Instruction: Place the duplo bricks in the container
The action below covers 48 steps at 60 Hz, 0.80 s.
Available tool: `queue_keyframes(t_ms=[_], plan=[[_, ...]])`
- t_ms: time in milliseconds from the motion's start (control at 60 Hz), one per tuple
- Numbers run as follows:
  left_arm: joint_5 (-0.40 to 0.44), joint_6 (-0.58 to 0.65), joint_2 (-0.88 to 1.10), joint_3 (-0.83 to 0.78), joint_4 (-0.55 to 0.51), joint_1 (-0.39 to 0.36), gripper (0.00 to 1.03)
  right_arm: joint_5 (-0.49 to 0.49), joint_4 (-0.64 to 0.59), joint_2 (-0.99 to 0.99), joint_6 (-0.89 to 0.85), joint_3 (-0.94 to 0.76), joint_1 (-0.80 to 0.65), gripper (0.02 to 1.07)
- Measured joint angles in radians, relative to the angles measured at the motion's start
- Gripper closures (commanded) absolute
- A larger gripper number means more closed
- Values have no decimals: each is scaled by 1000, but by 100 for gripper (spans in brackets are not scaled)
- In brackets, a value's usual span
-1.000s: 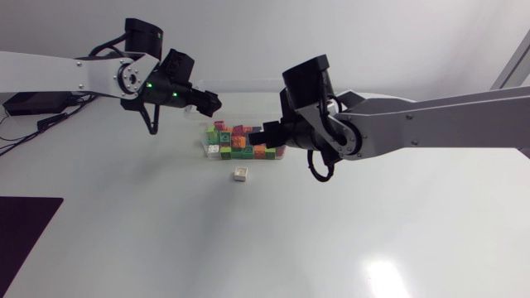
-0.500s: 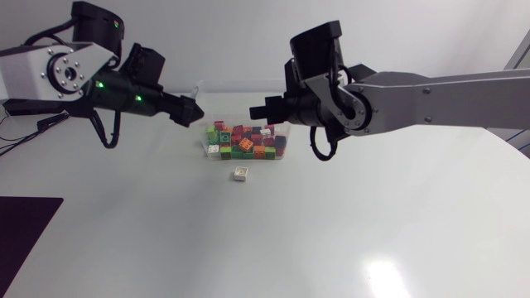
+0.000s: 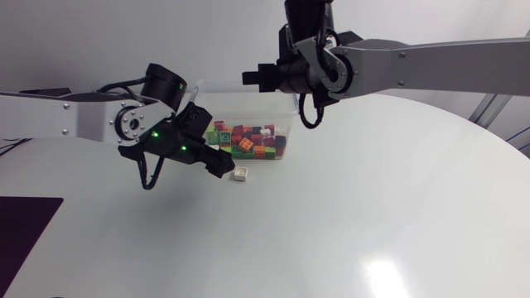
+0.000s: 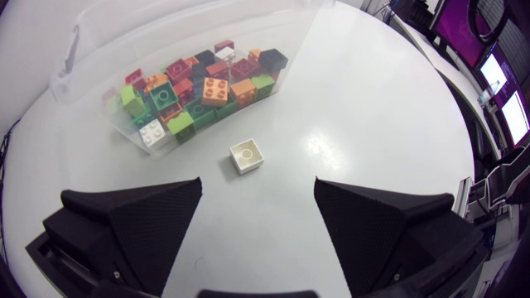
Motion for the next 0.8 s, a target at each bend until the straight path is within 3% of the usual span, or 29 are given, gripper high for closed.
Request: queue_keyframes(t_ms=[267, 300, 400, 450, 800], plan=[[-49, -42, 95, -1, 76, -39, 10, -13, 0, 169, -1, 143, -24, 62], [-52, -47, 104, -1, 83, -43, 10, -14, -2, 188, -4, 163, -29, 58], [-60, -60, 130, -1, 103, -56, 10, -21, -20, 237, -8, 219, -45, 21], [-71, -71, 137, -3, 116, -61, 10, -21, -30, 252, -8, 236, -51, 12], [-117, -114, 233, -5, 189, -103, 13, -22, -31, 185, -7, 177, -114, 8]])
